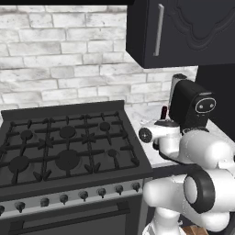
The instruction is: There is a wine glass and glass cup on the dining counter. Place the wine bottle next to the wine glass and the juice bottle next to the glass cup.
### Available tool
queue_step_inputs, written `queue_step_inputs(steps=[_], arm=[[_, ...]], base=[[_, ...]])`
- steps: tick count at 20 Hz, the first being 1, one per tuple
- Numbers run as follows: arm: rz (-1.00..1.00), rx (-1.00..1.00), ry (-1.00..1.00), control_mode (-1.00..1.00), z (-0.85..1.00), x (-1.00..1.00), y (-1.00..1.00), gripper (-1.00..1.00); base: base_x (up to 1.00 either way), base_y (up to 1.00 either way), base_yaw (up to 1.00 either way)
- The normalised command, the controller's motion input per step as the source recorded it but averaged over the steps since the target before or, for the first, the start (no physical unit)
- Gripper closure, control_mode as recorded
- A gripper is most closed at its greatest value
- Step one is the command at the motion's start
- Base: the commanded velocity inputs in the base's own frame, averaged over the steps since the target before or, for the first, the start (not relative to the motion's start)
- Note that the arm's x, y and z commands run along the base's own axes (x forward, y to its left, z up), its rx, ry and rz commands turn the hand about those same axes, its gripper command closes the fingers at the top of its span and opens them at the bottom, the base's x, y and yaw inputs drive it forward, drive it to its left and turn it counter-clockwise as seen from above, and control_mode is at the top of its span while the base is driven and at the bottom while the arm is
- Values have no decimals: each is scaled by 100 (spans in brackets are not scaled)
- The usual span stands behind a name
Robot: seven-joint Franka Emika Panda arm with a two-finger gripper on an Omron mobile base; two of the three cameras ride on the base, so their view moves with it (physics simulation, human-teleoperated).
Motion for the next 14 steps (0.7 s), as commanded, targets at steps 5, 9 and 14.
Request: queue_step_inputs(steps=[5,9,14], arm=[[1,-2,0,-100,33,-34,22,100],[0,-3,0,-100,31,-42,21,100],[0,0,4,-100,33,-36,28,100]], base=[[0,0,0],[0,0,0],[0,0,0]])
